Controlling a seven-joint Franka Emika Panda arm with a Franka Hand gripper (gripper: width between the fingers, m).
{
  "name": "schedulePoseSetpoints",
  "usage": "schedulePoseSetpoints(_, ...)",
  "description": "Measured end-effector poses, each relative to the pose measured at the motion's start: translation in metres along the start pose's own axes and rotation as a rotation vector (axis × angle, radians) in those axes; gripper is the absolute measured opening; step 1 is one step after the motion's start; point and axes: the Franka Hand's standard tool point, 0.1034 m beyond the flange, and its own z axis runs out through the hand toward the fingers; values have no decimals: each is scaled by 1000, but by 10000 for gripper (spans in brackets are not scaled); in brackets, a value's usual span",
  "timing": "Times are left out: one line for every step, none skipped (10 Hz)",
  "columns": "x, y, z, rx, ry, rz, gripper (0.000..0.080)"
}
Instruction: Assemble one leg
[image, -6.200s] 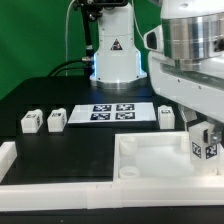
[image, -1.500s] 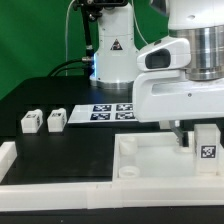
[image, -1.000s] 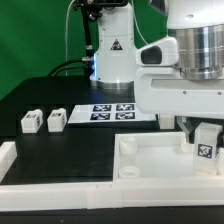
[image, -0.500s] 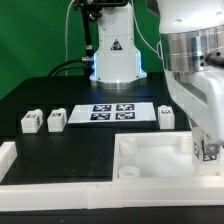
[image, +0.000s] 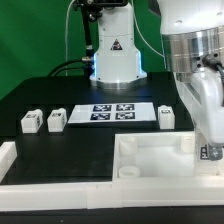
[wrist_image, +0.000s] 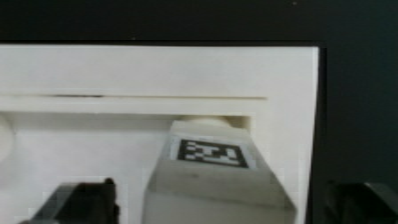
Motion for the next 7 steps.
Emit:
schedulePoseSetpoints(-2,-3,-2,5,-2,-105,623)
schedulePoseSetpoints(-4,-3,-3,6,-3,-246,644)
schedulePoseSetpoints(-6,-2,-2,13,-1,-345,644)
schedulePoseSetpoints(-5,-2,-2,13,0,-457,649)
schedulePoseSetpoints(-4,-2,-2,12,2,-556,649)
schedulePoseSetpoints(-2,-2,-1,1,8,-742,649)
schedulePoseSetpoints(0,-3,-2,-16,24,-931,649)
